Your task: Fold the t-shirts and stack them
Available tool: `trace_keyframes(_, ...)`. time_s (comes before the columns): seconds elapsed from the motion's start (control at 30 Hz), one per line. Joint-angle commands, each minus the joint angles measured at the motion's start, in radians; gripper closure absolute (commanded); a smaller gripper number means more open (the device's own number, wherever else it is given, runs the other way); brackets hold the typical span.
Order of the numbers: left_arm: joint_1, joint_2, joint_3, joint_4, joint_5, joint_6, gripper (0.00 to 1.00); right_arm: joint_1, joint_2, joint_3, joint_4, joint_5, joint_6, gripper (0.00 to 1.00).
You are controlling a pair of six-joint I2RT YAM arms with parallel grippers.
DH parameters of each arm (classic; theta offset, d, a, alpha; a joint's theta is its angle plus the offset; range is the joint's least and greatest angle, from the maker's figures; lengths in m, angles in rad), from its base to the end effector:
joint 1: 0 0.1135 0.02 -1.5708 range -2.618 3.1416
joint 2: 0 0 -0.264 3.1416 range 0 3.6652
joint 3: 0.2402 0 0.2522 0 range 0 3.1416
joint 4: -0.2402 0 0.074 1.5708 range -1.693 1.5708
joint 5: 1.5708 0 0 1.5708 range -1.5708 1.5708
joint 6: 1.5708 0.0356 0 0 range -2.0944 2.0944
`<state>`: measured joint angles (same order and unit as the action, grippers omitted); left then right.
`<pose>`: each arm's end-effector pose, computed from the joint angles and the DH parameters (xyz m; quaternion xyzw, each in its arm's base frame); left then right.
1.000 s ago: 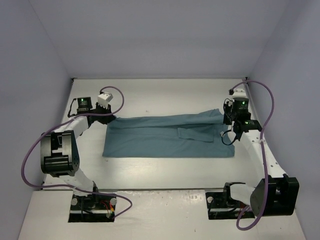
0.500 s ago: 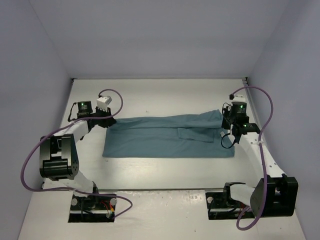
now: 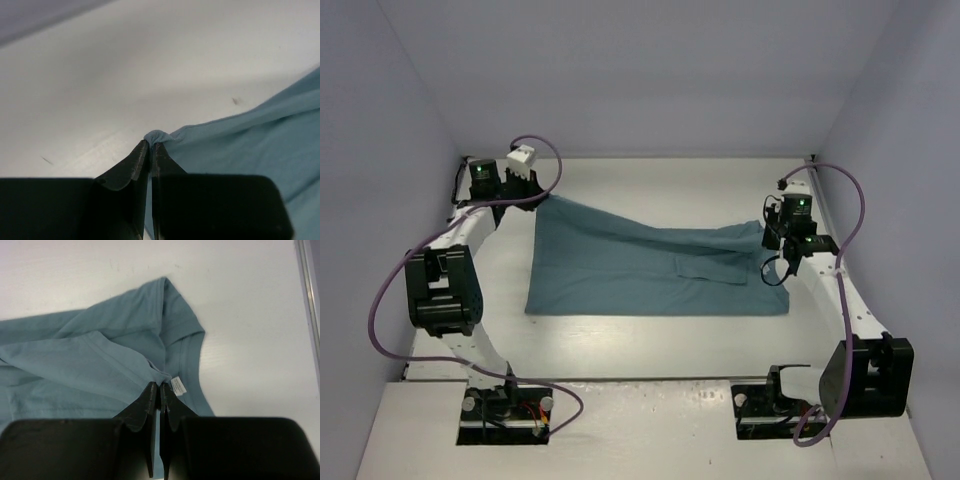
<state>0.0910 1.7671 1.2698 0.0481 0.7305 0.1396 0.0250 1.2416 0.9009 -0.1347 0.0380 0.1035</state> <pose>0.4064 0.0132 0.2647 0.2091 0.7861 -0.2433 0.5283 0.2829 0.0057 0.2879 0.0434 0.8525 0.0172 0.5206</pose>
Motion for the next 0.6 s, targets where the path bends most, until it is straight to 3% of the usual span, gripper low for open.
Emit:
trace_keyframes(0.0,0.002,0.044,0.158,0.056,0.059,0.033,1.0,-0.008,0.022,0.096,0.055,0.011,-0.025,1.0)
trace_keyframes(0.13,0.003,0.092,0.221,-0.018,0.086,0.089,1.0,-0.008,0.019,0.106,0.056,-0.008,-0.047,1.0)
trace_keyframes(0.57,0.06,0.075,0.049,0.012,0.145,0.126,1.0,-0.005,-0.052,0.024,0.056,-0.066,-0.084,1.0)
